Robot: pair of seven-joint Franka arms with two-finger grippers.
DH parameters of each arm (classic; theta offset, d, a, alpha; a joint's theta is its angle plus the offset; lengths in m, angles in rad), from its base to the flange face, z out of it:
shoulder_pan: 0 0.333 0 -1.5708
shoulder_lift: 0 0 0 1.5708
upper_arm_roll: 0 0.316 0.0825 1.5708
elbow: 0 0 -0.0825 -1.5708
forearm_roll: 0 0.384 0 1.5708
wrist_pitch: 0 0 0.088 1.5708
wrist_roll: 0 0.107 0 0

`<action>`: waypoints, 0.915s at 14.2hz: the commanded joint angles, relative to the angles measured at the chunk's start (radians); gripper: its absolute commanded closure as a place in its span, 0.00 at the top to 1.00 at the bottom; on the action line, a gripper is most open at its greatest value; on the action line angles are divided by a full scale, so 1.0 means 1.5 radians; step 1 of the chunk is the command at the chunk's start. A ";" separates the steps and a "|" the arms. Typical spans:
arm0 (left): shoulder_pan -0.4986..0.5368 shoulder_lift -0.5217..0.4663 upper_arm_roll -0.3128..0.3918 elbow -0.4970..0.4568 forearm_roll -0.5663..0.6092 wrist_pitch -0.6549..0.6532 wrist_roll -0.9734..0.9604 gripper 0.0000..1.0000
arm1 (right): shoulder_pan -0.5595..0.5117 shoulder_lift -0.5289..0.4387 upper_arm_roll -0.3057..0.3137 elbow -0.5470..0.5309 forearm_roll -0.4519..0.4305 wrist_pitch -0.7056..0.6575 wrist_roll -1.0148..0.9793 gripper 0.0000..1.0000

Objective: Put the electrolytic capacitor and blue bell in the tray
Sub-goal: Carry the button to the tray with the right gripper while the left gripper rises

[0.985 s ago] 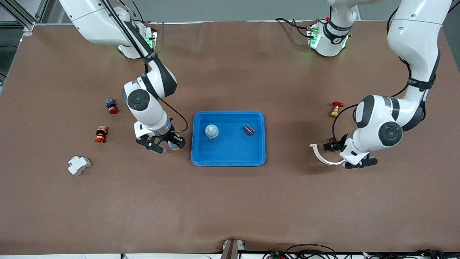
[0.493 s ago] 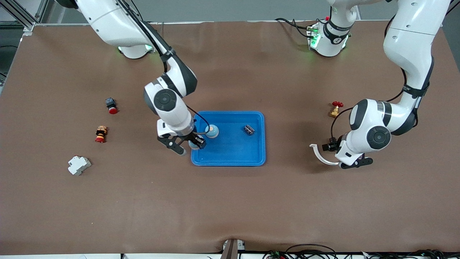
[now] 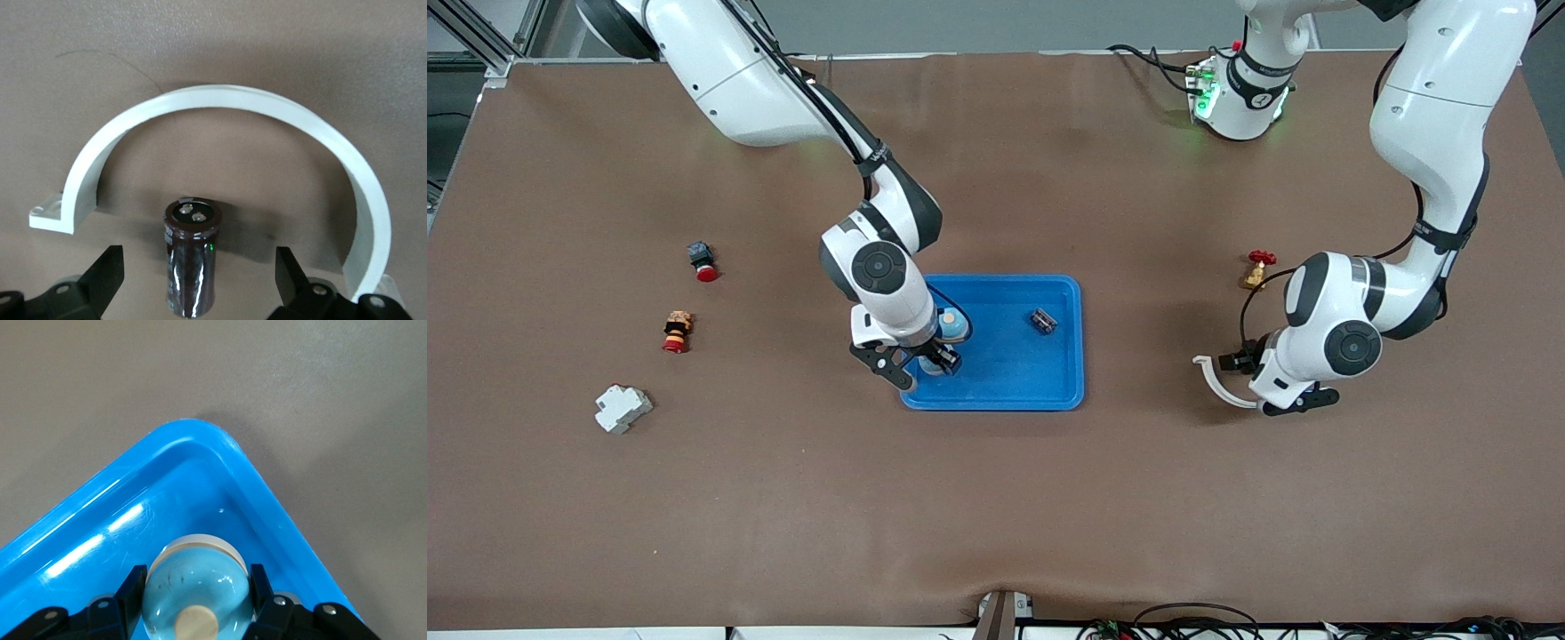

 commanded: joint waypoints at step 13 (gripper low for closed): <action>0.000 -0.013 -0.004 0.015 0.007 -0.002 -0.043 0.00 | 0.084 0.073 -0.060 0.082 -0.028 -0.020 0.076 0.00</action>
